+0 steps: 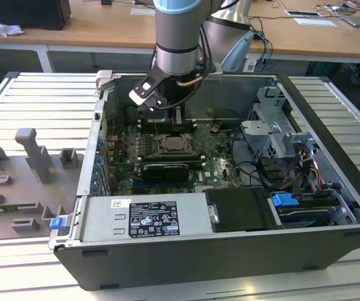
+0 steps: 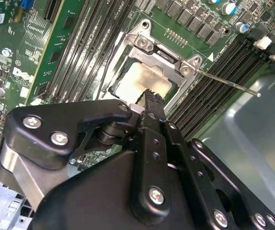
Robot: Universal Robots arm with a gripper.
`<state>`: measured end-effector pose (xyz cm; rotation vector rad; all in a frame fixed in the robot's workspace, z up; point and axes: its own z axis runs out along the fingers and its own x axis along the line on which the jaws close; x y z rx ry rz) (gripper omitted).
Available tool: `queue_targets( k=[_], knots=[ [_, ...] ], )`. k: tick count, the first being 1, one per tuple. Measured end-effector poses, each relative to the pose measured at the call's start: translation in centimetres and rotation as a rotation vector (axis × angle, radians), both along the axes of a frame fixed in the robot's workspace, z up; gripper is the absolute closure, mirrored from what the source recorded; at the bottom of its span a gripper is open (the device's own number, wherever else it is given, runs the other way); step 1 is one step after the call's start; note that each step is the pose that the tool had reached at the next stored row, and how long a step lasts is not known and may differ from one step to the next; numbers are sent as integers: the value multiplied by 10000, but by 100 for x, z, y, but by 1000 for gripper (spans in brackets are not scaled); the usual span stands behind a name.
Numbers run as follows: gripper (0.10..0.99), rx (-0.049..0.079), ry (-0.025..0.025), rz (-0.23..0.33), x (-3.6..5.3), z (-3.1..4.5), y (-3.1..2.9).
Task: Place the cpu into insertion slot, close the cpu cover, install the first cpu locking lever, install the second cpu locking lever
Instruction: 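Close the cpu cover, then install the first cpu locking lever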
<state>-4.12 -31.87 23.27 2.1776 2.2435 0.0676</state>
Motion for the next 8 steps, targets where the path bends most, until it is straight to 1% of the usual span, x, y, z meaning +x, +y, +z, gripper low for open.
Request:
queue_targets(
  k=[6, 8],
  knots=[
    [980, 0, 1, 2, -16, 1, 0],
    [980, 0, 1, 1, -16, 22, 0]
  ],
)
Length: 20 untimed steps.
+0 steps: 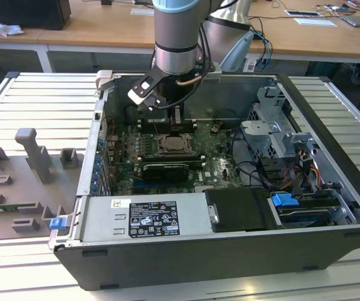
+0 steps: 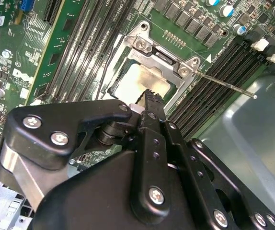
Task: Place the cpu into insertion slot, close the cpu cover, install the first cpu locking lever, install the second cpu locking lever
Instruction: 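Install the first cpu locking lever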
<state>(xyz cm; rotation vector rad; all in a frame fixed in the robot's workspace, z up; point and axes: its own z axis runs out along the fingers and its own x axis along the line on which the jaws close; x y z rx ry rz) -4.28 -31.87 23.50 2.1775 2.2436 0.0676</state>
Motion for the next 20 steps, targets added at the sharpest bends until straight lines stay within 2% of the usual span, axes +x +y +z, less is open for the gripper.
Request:
queue_targets(
  k=[3, 5, 7, 13, 14, 20],
  knots=[
    [980, -2, 0, 0, 0, 80, 0],
    [980, -1, 3, 0, 0, 183, 0],
    [980, 0, 6, 0, 0, 318, 0],
    [980, -2, 9, 134, -9, 325, 0],
    [980, -1, 27, 229, -9, 320, 0],
    [980, -1, 30, 897, -9, 318, 0]
  ],
)
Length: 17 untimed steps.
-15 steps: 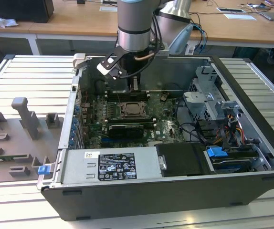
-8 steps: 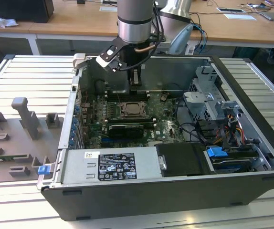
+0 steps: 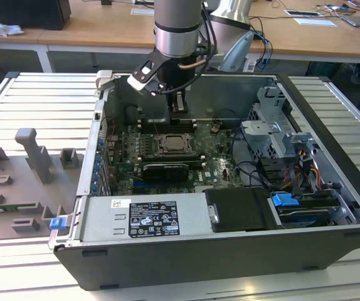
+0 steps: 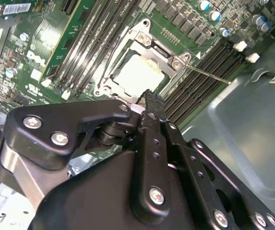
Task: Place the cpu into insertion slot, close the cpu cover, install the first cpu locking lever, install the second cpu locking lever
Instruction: 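Install the first cpu locking lever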
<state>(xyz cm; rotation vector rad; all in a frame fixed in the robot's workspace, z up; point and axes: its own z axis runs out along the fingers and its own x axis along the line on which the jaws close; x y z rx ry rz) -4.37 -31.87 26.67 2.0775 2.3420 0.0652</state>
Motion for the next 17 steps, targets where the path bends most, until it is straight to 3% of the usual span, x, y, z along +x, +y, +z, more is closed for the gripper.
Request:
queue_targets(
  k=[7, 17],
  knots=[
    [980, 0, 0, 959, 0, 0, 0],
    [980, -1, 0, 1786, 0, 0, 0]
  ],
)
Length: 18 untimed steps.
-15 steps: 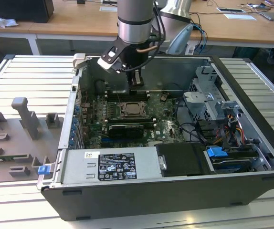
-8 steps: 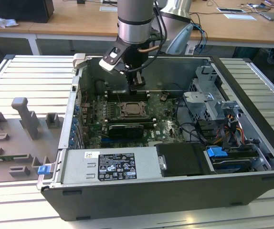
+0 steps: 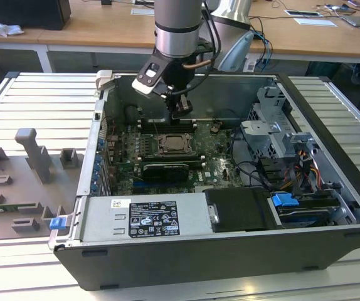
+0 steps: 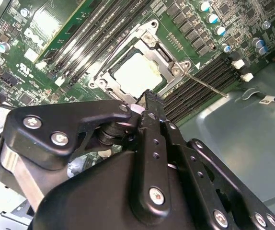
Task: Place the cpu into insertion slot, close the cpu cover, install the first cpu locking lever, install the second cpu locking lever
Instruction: 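Install the first cpu locking lever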
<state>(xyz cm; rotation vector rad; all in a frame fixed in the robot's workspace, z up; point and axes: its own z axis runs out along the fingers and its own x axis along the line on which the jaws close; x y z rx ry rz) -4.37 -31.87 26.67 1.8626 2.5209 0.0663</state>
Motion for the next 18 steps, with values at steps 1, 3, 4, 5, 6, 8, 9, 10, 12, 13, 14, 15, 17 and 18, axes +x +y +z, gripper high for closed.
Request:
queue_targets(
  k=[1, 3, 4, 5, 6, 8, 9, 10, 12, 13, 14, 15, 17, 18],
  knots=[
    [980, -1, 1, 62, 0, 2, 0],
    [980, 0, 1, 99, 0, 17, 1],
    [980, 2, 0, 143, 0, 17, 2],
    [980, 3, 0, 242, -2, 17, 2],
    [980, 1, 1, 340, -4, 18, 2],
    [980, 0, 1, 699, -6, 18, 2],
    [980, 0, 1, 925, -8, 18, 2],
    [980, 0, 1, 1074, -8, 18, 2],
    [980, 1, 1, 1262, -8, 18, 2],
    [980, 0, 1, 1334, -8, 18, 2],
    [980, 0, 1, 1412, -8, 18, 2],
    [980, 0, 1, 1482, -8, 18, 2],
    [980, 0, 1, 1921, -8, 18, 2],
    [980, 1, 1, 2083, -8, 18, 2]
  ],
)
